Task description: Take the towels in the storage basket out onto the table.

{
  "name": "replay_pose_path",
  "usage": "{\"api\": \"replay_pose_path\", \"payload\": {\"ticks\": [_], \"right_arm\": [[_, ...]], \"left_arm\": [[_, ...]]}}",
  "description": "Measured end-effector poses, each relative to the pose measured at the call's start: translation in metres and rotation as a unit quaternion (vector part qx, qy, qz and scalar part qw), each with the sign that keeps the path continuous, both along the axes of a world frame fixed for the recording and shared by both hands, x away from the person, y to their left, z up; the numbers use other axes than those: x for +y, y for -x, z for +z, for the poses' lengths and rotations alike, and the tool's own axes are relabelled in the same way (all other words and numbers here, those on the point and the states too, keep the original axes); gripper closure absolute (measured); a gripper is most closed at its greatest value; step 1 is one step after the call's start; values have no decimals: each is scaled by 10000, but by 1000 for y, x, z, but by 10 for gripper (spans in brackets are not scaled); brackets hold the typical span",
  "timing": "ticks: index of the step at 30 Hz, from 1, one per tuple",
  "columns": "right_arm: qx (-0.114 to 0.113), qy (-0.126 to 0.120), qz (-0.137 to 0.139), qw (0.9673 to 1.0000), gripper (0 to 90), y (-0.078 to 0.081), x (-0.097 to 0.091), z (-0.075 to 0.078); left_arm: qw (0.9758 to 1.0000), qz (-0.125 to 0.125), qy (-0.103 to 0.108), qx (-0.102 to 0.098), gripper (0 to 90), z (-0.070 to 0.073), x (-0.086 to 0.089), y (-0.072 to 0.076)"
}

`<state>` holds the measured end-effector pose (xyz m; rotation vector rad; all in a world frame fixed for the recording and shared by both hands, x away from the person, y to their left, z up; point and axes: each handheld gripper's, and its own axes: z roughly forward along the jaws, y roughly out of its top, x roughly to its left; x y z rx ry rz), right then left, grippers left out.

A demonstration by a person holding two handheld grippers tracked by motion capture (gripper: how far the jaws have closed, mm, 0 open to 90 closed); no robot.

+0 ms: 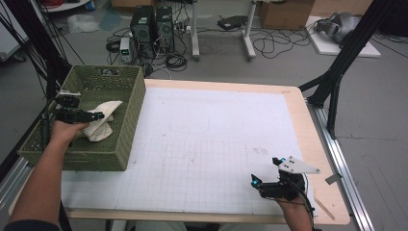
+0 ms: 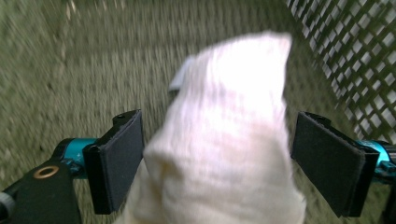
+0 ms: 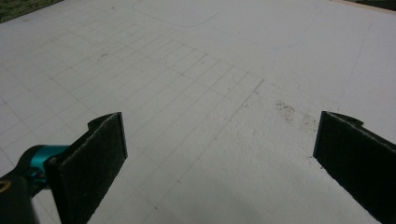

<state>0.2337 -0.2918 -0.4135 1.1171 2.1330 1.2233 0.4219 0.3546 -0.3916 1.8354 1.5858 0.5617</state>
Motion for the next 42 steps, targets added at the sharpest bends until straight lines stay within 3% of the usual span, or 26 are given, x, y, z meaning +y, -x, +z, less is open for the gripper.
{"api": "replay_pose_path", "payload": {"ticks": [4, 9, 14, 18, 20, 23, 26, 30, 35, 38, 42], "right_arm": [[8, 17, 29, 10000, 18, 0, 1, 0], [1, 37, 41, 10000, 18, -1, 2, -1], [18, 7, -11, 10000, 18, 0, 1, 0], [-2, 11, -37, 10000, 18, 1, -2, 0], [-1, -13, -67, 10000, 18, 1, -3, 1], [-29, -53, -100, 9999, 18, 2, -5, 2], [-46, -61, -141, 9999, 18, 4, -7, 3], [-88, -134, -194, 9997, 18, 6, -9, 6], [-84, -115, -202, 9997, 18, 7, -10, 5], [-136, -118, -191, 9997, 19, 7, -10, 8], [-115, -145, -206, 9996, 18, 7, -10, 7]], "left_arm": [[9985, -63, -254, 488, 190, -8, -3, -3], [9949, -149, -421, 909, 227, -15, -4, -7], [9925, -58, -351, 1174, 449, -15, -2, -7], [9913, -107, -375, 1253, 627, -13, -2, -6], [9924, -42, -316, 1192, 684, -11, -1, -5], [9949, 23, -189, 993, 701, -5, 0, -3], [9980, 178, 136, 593, 708, 3, 4, 3], [9980, 350, 526, -36, 714, 17, 13, 12], [9930, 325, 840, -761, 718, 35, 17, 24], [9900, 262, 901, -1050, 718, 41, 17, 28], [9838, 189, 1027, -1458, 718, 56, 16, 32]]}}
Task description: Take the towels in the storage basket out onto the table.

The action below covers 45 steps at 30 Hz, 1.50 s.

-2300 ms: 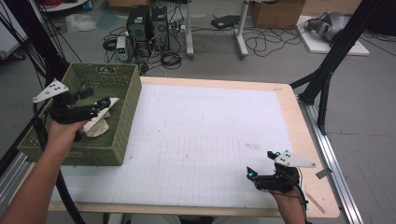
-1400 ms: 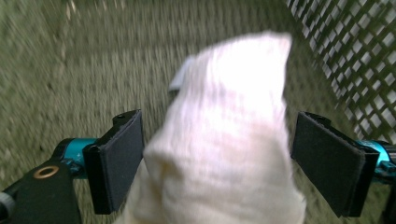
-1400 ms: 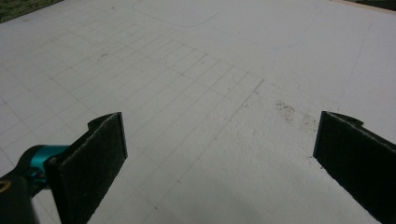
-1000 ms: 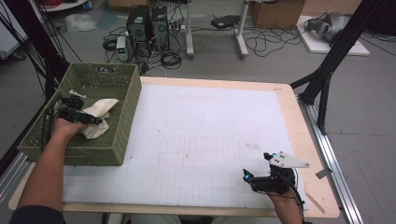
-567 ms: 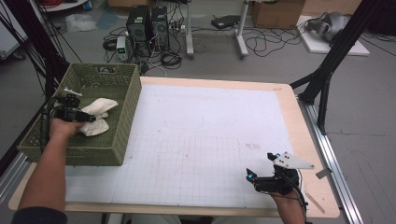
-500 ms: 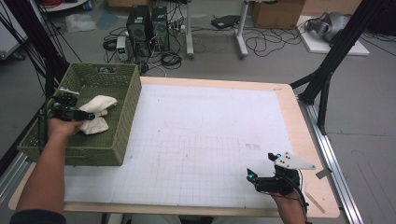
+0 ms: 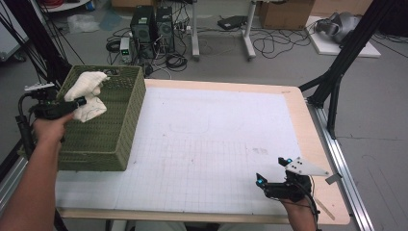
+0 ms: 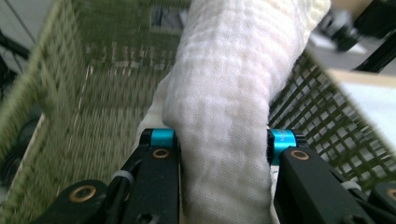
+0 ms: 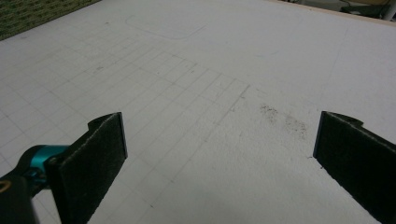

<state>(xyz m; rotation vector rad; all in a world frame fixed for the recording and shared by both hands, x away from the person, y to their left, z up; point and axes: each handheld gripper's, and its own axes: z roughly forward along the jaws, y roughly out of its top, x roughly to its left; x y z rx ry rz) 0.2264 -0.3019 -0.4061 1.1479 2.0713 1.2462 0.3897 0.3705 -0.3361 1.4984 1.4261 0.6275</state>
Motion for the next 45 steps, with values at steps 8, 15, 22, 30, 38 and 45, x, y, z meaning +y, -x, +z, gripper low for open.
{"api": "replay_pose_path", "payload": {"ticks": [8, 15, 22, 30, 38, 45], "right_arm": [[-14, -23, -20, 10000, 18, 1, 0, 1], [-43, -27, -10, 10000, 18, 2, -1, 2], [-61, -36, -22, 10000, 18, 2, -1, 3], [-23, -18, -37, 10000, 18, 1, 1, 1], [-43, 0, 1, 10000, 18, 1, 3, 2], [5, -11, 50, 10000, 18, -3, 4, 0]], "left_arm": [[9975, -206, 164, -659, 721, 38, -11, 6], [9944, -411, 157, -963, 720, 58, -23, 11], [9896, -628, 226, -1278, 721, 64, -33, 16], [9804, -820, 431, -1740, 720, 76, -42, 25], [9731, -1169, 409, -1941, 720, 87, -62, 37], [9641, -1649, 417, -2040, 719, 88, -92, 40]]}}
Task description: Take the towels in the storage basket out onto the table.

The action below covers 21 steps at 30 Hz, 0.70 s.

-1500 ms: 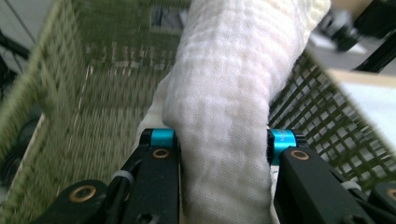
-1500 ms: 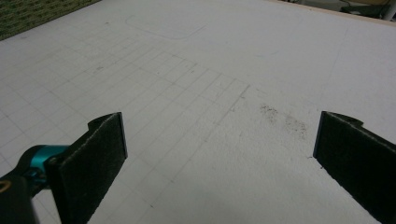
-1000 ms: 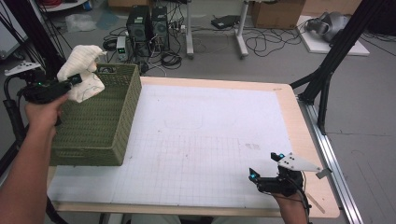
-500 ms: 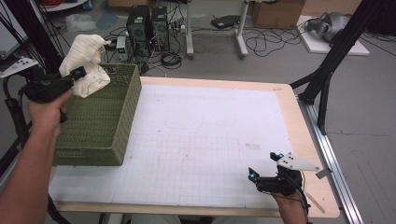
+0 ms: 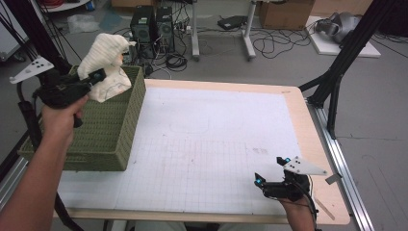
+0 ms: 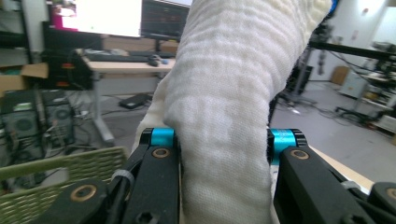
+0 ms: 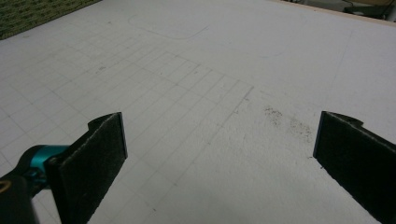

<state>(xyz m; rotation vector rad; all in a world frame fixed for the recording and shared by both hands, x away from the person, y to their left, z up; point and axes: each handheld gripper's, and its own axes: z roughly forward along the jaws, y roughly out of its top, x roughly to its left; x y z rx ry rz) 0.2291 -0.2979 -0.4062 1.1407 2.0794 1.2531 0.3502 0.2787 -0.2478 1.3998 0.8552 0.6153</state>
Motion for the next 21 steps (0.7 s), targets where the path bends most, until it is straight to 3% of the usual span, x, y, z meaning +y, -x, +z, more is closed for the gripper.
{"api": "replay_pose_path", "payload": {"ticks": [6, 11, 15, 21], "right_arm": [[59, 40, 49, 10000, 18, -2, 4, -2], [54, 47, 32, 10000, 19, -2, 4, -2], [35, 40, 9, 10000, 19, -2, 2, -2], [-32, 42, -48, 10000, 18, 1, -2, 1]], "left_arm": [[9989, -459, -13, -71, 719, -2, -26, 1], [9960, -879, -149, -60, 717, -12, -55, 5], [9925, -1200, -228, 49, 714, -25, -82, 4], [9873, -1523, -350, 286, 710, -57, -127, 7]]}}
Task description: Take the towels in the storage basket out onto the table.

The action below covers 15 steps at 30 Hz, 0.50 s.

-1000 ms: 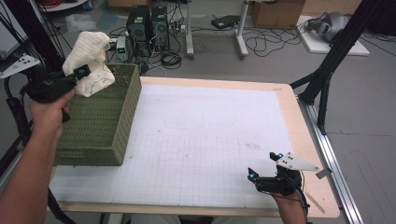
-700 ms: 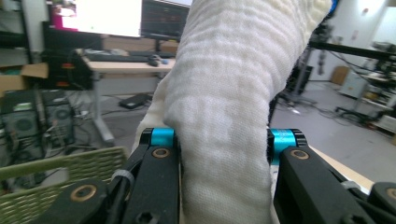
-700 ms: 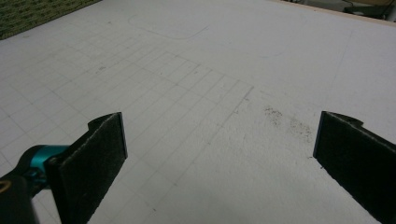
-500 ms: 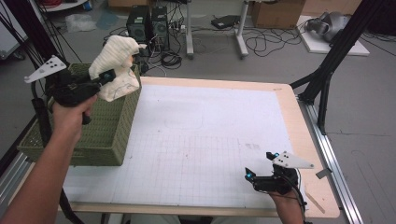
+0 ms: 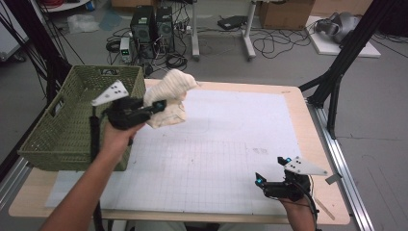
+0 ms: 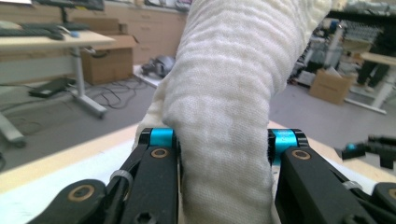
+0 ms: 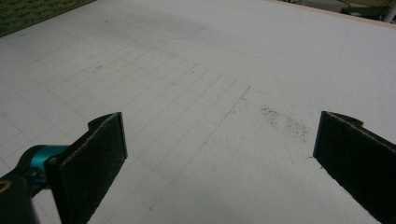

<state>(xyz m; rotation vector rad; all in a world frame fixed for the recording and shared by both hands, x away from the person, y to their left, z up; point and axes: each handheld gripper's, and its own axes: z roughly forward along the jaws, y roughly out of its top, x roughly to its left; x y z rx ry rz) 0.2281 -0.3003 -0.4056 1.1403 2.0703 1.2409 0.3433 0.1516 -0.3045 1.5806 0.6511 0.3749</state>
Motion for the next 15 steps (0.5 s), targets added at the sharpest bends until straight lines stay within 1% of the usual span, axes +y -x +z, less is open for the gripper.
{"api": "replay_pose_path", "payload": {"ticks": [4, 5, 6, 9, 10, 12, 15], "right_arm": [[41, -5, -85, 10000, 18, 0, -6, -2], [41, -6, -104, 9999, 18, 0, -7, -2], [32, 2, -113, 9999, 18, 0, -8, -1], [22, 8, -140, 9999, 19, -1, -11, -2], [48, -16, -162, 9999, 18, -1, -11, -2], [49, 17, -157, 9999, 18, -1, -11, -3], [58, 20, -167, 9998, 18, -1, -12, -3]], "left_arm": [[9995, -266, -154, 112, 708, -22, -32, -1], [9991, -329, -226, 118, 707, -27, -40, -2], [9988, -366, -301, 135, 706, -33, -47, -2], [9980, -458, -376, 241, 703, -51, -65, -4], [9973, -501, -475, 263, 702, -57, -71, -5], [9959, -553, -649, 292, 700, -67, -81, -4], [9937, -628, -843, 382, 696, -82, -93, -5]]}}
